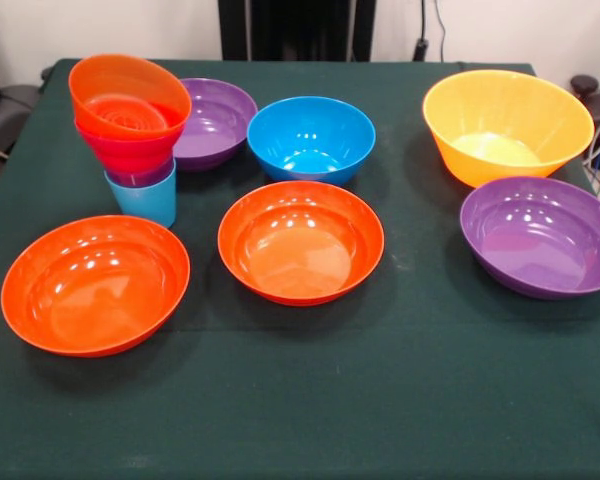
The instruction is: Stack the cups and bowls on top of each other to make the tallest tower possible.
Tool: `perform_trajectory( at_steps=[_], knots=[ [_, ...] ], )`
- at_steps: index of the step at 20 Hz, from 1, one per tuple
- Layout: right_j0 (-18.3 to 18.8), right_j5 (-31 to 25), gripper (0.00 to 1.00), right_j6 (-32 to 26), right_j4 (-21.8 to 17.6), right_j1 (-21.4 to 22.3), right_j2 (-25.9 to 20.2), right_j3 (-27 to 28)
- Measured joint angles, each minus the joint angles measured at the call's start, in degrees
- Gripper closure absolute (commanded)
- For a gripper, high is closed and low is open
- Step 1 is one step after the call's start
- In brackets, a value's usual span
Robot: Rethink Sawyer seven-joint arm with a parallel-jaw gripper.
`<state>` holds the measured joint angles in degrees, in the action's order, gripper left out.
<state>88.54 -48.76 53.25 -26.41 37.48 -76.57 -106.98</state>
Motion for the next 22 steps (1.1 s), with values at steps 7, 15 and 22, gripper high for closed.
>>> perform_trajectory(
  at_steps=[7, 15, 22],
  knots=[
    [-2.4, 8.2, 0.00, 0.8, 0.0, 1.8, 0.9, -0.3],
    [-5.3, 21.9, 0.00, 3.3, -0.2, 4.1, 4.1, -3.2],
    [-6.1, 28.4, 0.00, 6.1, -0.2, 5.9, 7.1, -7.3]
  ],
)
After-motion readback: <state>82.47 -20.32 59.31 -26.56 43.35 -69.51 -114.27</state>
